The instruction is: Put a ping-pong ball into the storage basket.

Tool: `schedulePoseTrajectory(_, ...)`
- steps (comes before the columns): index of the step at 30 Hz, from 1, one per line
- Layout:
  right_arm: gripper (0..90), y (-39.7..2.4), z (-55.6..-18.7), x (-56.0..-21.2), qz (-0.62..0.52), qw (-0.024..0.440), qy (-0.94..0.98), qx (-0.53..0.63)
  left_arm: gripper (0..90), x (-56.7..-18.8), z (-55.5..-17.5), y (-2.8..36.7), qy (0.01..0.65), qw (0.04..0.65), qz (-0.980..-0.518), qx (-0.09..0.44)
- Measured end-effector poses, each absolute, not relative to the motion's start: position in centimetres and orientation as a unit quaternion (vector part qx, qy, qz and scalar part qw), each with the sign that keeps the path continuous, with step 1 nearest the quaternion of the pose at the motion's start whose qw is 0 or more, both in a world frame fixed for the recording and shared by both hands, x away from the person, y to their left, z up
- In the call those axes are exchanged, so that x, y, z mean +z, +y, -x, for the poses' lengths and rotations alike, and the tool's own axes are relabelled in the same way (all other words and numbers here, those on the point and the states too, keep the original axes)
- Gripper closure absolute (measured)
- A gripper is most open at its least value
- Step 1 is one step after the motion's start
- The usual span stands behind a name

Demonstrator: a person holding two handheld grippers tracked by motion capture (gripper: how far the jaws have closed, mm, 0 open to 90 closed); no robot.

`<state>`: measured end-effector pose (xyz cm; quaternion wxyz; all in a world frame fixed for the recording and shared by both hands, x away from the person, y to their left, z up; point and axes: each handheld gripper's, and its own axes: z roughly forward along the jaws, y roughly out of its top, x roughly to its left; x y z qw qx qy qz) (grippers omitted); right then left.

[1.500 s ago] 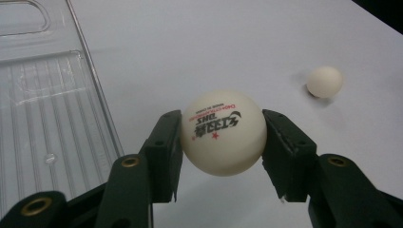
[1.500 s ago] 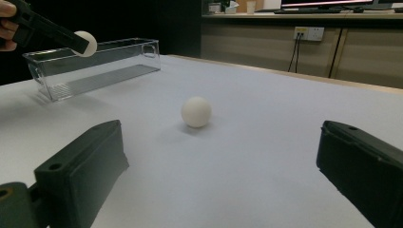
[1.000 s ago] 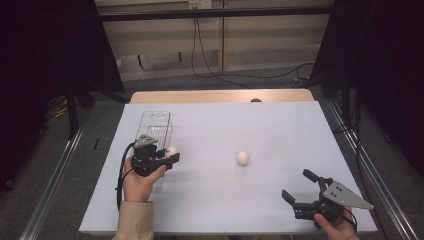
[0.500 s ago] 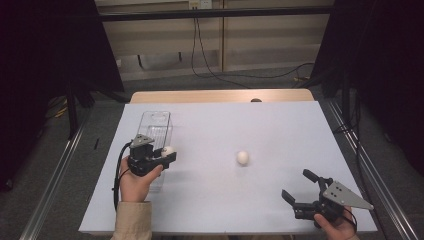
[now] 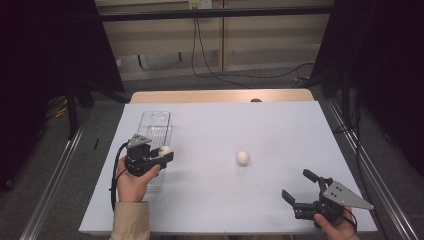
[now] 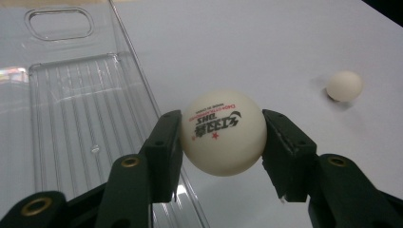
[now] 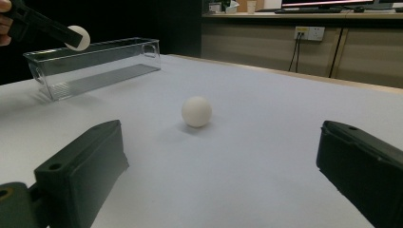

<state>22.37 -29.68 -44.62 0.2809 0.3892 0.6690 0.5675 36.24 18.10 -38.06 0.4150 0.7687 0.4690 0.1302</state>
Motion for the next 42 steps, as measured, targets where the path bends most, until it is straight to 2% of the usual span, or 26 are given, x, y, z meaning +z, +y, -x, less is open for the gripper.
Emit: schedulePoseTrajectory(42, 1.6, -29.7, -22.4, -44.6, -0.389, 0.28, 0.669, 0.568, 51.0, -38.0, -36.2, 19.6, 0.483, 0.406, -0.761, 0.149)
